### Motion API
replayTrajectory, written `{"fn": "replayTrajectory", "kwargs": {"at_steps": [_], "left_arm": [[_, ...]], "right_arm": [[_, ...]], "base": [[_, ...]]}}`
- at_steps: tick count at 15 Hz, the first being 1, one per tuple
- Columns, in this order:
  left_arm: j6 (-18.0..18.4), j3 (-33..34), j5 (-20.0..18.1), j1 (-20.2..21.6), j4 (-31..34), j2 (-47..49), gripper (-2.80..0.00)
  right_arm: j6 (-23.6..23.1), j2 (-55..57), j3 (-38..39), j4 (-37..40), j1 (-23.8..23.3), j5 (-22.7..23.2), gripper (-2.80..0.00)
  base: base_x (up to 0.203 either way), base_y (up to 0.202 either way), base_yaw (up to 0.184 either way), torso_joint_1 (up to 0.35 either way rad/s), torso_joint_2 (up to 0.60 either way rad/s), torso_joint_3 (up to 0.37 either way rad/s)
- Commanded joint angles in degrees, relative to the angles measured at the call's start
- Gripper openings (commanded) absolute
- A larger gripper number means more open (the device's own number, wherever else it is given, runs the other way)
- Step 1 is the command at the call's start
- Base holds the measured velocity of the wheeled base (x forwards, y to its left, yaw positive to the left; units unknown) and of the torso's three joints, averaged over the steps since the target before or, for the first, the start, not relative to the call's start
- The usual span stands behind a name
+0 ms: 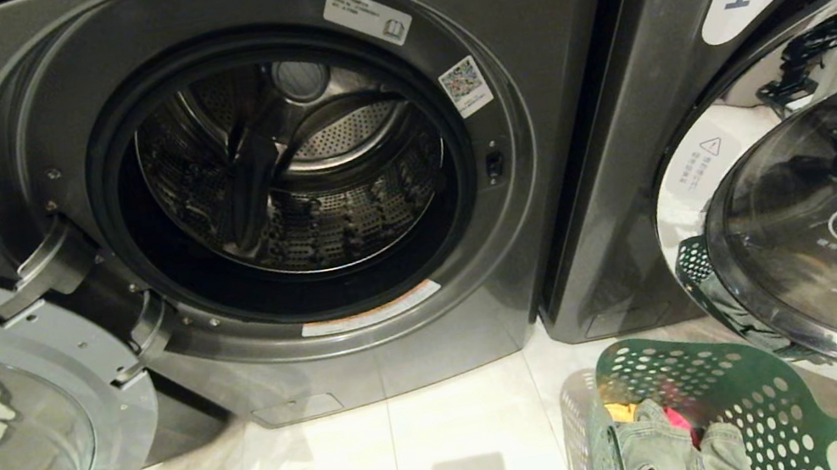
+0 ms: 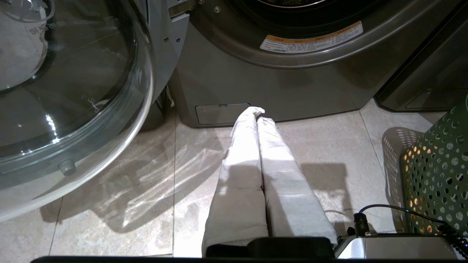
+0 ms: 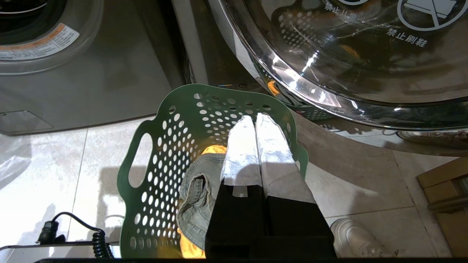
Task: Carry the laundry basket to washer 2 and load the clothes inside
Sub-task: Place the clothes into the washing machine
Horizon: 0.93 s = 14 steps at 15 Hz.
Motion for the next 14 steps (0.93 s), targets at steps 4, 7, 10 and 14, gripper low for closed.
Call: {"fn": "replayTrajectory", "kwargs": {"at_steps": [4, 7, 10, 14], "left_arm": [[0.0, 0.0, 0.0, 0.0, 0.0, 0.1, -2.80], [0.0, 0.0, 0.0, 0.0, 0.0, 0.1, -2.80], [0.0, 0.0, 0.0, 0.0, 0.0, 0.1, -2.80], [0.0, 0.0, 0.0, 0.0, 0.0, 0.1, -2.80]], "right_arm": [[0.0, 0.1, 0.0, 0.0, 0.0, 0.0, -2.80], [0.0, 0.1, 0.0, 0.0, 0.0, 0.0, -2.80], [0.0, 0.1, 0.0, 0.0, 0.0, 0.0, -2.80], [0.0, 0.1, 0.0, 0.0, 0.0, 0.0, -2.80]], "base": [[0.000, 0.000, 0.000, 0.000, 0.00, 0.000], [0.000, 0.000, 0.000, 0.000, 0.00, 0.000], [0.000, 0.000, 0.000, 0.000, 0.00, 0.000], [0.000, 0.000, 0.000, 0.000, 0.00, 0.000]]}}
